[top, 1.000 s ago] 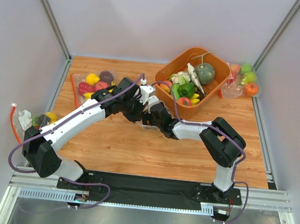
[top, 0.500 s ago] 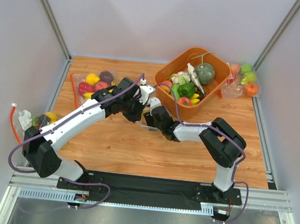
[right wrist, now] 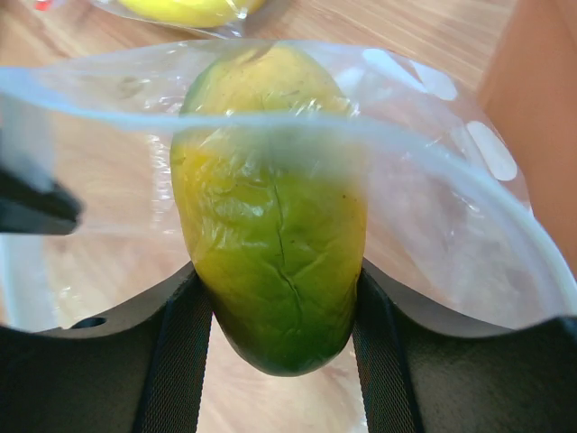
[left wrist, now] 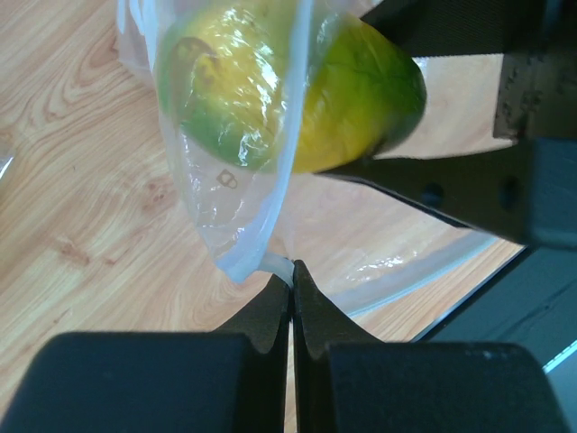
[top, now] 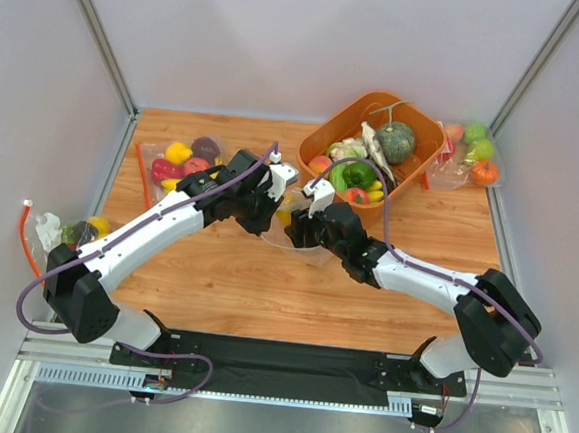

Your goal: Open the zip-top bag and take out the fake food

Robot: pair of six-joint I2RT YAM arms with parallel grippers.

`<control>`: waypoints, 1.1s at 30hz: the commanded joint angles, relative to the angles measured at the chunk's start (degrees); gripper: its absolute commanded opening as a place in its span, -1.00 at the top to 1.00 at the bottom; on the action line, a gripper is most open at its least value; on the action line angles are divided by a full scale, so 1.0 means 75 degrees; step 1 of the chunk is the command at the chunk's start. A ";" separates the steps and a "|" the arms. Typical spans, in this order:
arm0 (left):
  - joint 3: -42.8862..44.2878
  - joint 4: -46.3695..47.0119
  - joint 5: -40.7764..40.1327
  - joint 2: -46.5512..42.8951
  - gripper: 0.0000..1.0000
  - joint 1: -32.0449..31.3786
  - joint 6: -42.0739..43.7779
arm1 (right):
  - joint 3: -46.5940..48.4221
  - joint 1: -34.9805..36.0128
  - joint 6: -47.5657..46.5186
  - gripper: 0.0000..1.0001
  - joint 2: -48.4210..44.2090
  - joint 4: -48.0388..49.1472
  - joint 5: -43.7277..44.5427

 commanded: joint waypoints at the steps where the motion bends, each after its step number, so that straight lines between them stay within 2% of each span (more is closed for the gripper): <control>1: 0.0318 -0.0063 -0.0093 0.0030 1.00 -0.0011 0.0022 | -0.0095 -0.0024 0.0292 0.33 -0.0393 -0.0246 -0.0944; 9: 0.0330 -0.0075 -0.0351 0.0006 1.00 -0.0011 0.0057 | -0.0014 -0.0024 -0.0012 0.36 -0.1061 -0.1487 -0.1952; 11: 0.0330 -0.0098 -0.0421 -0.0017 1.00 -0.0011 0.0057 | -0.0048 -0.0013 -0.0165 0.38 -0.1248 -0.1909 -0.2012; 16: 0.0329 -0.0098 -0.0445 0.0053 1.00 0.0000 0.0081 | -0.0598 -0.0024 -0.0212 0.38 -0.2289 -0.1993 -0.1965; 24: 0.0306 -0.0063 -0.0223 0.0159 1.00 -0.0011 0.0069 | -0.1314 -0.0024 0.0876 0.37 -0.3556 -0.0683 -0.2011; 33: 0.0283 -0.0028 -0.0058 0.0159 1.00 -0.0011 0.0081 | -0.1782 -0.0024 0.2025 0.39 -0.3382 0.1321 -0.2726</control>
